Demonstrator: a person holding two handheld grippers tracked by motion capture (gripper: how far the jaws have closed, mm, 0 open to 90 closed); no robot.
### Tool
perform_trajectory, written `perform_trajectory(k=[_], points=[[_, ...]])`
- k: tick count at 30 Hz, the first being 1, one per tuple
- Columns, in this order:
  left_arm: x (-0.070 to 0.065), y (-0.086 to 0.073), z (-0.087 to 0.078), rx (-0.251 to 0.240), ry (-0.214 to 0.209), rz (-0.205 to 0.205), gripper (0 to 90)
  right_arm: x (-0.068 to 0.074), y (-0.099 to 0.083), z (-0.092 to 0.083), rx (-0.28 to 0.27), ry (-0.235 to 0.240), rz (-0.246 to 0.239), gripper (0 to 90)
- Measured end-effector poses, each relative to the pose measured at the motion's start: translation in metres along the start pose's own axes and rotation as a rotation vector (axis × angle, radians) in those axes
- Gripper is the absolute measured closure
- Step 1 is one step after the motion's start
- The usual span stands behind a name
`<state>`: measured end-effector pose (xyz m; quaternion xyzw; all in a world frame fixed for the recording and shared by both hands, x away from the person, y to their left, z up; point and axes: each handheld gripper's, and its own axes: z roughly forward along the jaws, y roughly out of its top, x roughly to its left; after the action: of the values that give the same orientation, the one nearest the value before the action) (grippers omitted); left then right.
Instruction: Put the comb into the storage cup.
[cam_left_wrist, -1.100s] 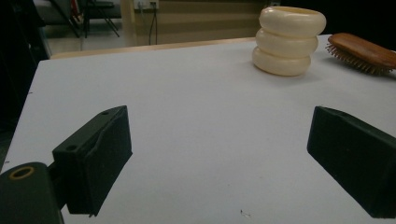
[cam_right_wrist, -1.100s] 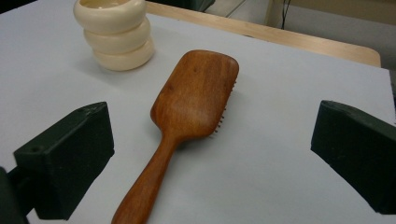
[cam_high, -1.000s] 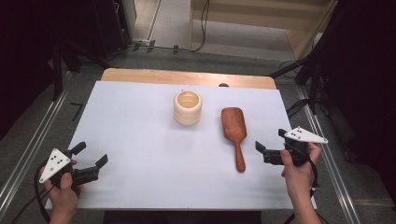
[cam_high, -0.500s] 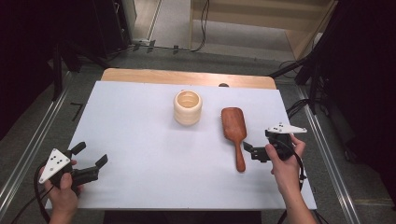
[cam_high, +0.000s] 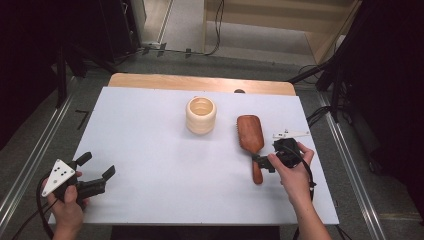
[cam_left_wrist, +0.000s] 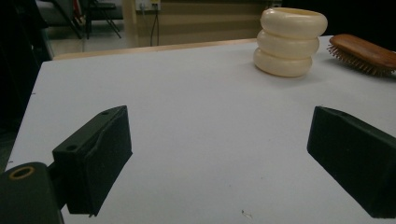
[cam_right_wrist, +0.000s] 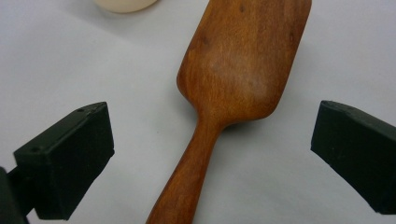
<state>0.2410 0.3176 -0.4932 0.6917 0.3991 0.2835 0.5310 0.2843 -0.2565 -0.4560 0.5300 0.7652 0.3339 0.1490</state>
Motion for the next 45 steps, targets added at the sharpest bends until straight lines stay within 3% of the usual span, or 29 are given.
perform_trajectory(k=[10,13,20,26,33,38,45], points=[[0.000,0.000,0.000,0.000,-0.002,0.002,6.8,0.002,-0.001,0.019,0.082,-0.004,0.007,0.0],[0.000,0.000,0.000,0.000,-0.003,0.001,6.8,0.003,-0.001,0.024,0.080,-0.029,0.020,8.5],[0.000,0.000,0.000,0.000,-0.004,0.002,6.8,0.003,-0.002,0.034,0.125,-0.048,0.058,13.2],[0.000,0.000,0.000,0.000,-0.004,0.002,6.8,0.006,-0.003,0.042,0.149,-0.112,0.069,19.4],[0.000,0.000,0.000,0.001,-0.005,0.003,6.8,0.005,-0.006,0.048,0.152,-0.126,0.112,33.4],[0.000,0.000,0.000,0.002,-0.004,0.004,6.8,0.006,-0.007,0.052,0.167,-0.105,0.114,39.0],[0.000,0.000,0.000,0.002,-0.005,0.003,6.8,0.009,-0.006,0.056,0.178,-0.134,0.117,45.4]])
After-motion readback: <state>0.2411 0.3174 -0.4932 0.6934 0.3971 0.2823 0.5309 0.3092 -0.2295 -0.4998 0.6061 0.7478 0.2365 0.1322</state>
